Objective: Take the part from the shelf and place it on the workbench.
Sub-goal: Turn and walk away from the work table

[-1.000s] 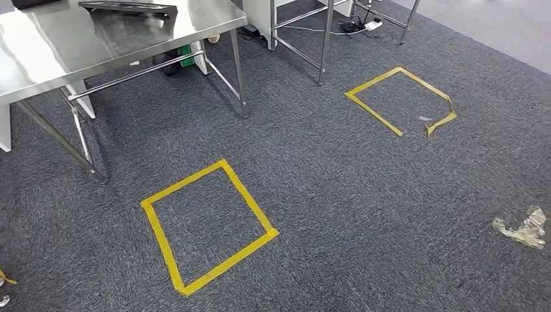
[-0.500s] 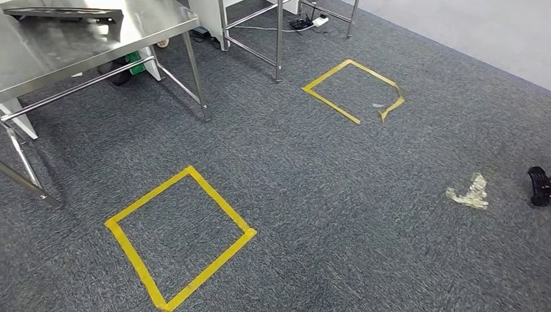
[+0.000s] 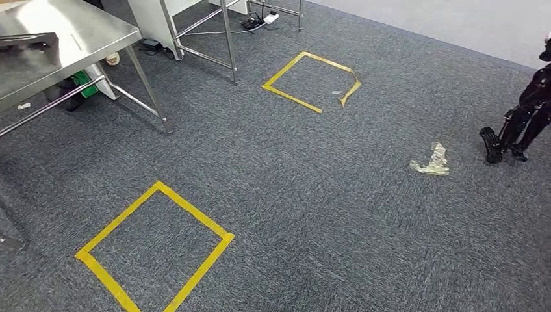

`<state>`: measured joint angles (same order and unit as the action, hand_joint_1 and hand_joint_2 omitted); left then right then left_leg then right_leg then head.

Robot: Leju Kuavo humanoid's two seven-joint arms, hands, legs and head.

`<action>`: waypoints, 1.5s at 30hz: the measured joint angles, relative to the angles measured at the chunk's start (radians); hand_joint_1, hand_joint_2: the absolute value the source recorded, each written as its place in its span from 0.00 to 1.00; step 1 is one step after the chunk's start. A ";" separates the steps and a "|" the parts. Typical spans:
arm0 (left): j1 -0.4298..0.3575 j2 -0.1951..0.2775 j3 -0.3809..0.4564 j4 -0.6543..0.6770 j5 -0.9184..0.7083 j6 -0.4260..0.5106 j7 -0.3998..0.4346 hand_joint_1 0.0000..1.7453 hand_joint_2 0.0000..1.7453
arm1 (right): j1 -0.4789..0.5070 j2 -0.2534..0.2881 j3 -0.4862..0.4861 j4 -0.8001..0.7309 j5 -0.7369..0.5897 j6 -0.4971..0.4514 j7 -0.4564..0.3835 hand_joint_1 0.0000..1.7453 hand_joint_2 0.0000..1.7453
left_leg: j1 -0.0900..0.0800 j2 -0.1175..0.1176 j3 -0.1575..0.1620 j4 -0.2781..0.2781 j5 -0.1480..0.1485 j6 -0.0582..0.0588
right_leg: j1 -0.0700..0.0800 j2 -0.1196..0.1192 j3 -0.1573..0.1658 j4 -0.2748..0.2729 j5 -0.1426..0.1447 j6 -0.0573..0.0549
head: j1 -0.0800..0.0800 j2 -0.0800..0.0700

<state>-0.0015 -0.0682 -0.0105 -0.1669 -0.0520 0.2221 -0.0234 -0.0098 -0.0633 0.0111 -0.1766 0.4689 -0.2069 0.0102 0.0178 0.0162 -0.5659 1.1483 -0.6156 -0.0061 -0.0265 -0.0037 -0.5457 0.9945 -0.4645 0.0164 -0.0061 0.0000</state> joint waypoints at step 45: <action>0.007 -0.012 0.017 0.003 0.037 -0.055 0.041 0.00 0.00 | 0.003 0.006 0.000 0.002 -0.005 0.001 0.007 0.00 0.00 | -0.006 -0.028 0.035 -0.144 0.116 0.063 | 0.014 0.034 -0.107 0.155 -0.058 0.020 | 0.008 0.000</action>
<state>0.0052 -0.0805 0.0062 -0.1640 -0.0149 0.1669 0.0174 -0.0072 -0.0576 0.0111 -0.1743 0.4640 -0.2055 0.0174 0.0116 -0.0122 -0.5307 1.0047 -0.4994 0.0564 -0.0124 0.0305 -0.6524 1.1495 -0.5223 0.0368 0.0018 0.0000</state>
